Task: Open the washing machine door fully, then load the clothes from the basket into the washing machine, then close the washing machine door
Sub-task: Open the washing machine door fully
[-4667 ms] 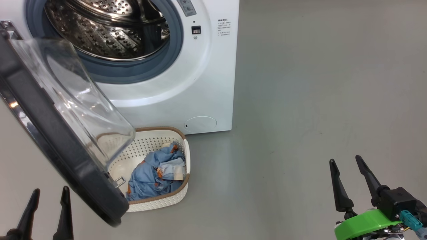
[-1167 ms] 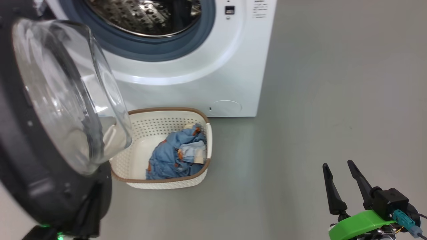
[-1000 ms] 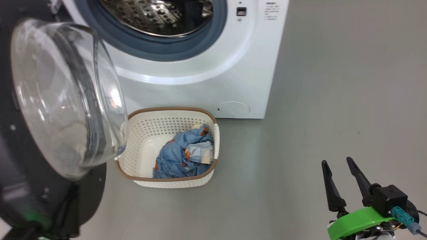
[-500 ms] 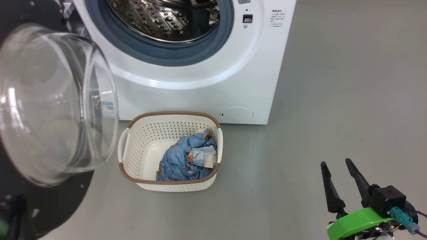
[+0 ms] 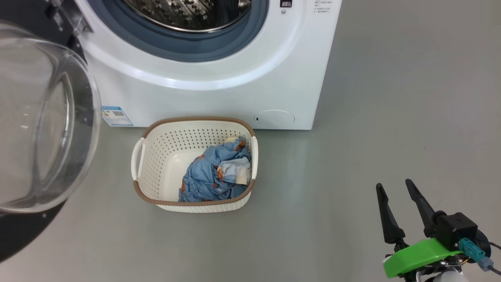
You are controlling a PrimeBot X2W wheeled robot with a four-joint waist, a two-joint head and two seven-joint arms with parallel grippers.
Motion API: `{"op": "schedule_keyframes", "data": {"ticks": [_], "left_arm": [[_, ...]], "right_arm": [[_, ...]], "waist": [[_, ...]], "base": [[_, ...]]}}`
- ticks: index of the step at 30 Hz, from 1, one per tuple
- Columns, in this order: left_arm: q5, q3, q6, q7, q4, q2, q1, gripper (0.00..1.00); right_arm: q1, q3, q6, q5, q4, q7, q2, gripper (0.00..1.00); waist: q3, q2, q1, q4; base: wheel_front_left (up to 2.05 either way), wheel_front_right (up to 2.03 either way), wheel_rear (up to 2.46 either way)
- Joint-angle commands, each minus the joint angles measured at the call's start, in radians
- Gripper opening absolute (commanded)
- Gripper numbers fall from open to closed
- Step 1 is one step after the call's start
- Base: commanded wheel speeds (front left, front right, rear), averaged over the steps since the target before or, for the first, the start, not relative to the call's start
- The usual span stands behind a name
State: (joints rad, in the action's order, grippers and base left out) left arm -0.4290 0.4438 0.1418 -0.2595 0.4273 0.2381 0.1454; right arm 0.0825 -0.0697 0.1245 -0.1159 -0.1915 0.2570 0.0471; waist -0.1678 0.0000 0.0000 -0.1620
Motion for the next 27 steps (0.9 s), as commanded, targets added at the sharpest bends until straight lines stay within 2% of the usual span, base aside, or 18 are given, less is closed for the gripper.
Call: {"op": "schedule_keyframes", "data": {"ticks": [1, 9, 14, 23, 27], "left_arm": [[-0.01, 0.056, -0.013, -0.002, 0.002, 0.075, 0.053, 0.0], [-0.024, 0.089, -0.012, -0.002, 0.115, 0.156, 0.147, 0.0], [-0.028, 0.082, -0.011, -0.002, 0.143, 0.179, 0.17, 0.0], [-0.015, 0.073, -0.011, -0.002, 0.049, 0.123, 0.108, 0.0], [-0.009, 0.069, -0.011, -0.002, -0.048, 0.079, 0.053, 0.0]], "right_arm": [[0.03, 0.033, 0.006, 0.008, 0.027, 0.005, 0.003, 1.0], [0.048, 0.04, 0.006, 0.011, 0.033, 0.005, 0.003, 1.0], [0.054, 0.04, 0.006, 0.01, 0.034, 0.005, 0.003, 1.0], [0.051, 0.034, 0.006, 0.0, 0.034, 0.005, 0.003, 1.0], [0.046, 0.035, 0.006, -0.007, 0.031, 0.005, 0.003, 1.0]], "waist": [[-0.017, 0.0, 0.0, 0.002], [-0.051, 0.0, 0.0, 0.009], [-0.058, 0.0, 0.0, 0.015], [-0.041, 0.0, 0.0, 0.012], [-0.021, 0.0, 0.0, 0.009]], "base": [[0.0, 0.0, 0.0], [0.0, 0.0, 0.0], [0.0, 0.0, 0.0], [0.0, 0.0, 0.0], [0.0, 0.0, 0.0]]}}
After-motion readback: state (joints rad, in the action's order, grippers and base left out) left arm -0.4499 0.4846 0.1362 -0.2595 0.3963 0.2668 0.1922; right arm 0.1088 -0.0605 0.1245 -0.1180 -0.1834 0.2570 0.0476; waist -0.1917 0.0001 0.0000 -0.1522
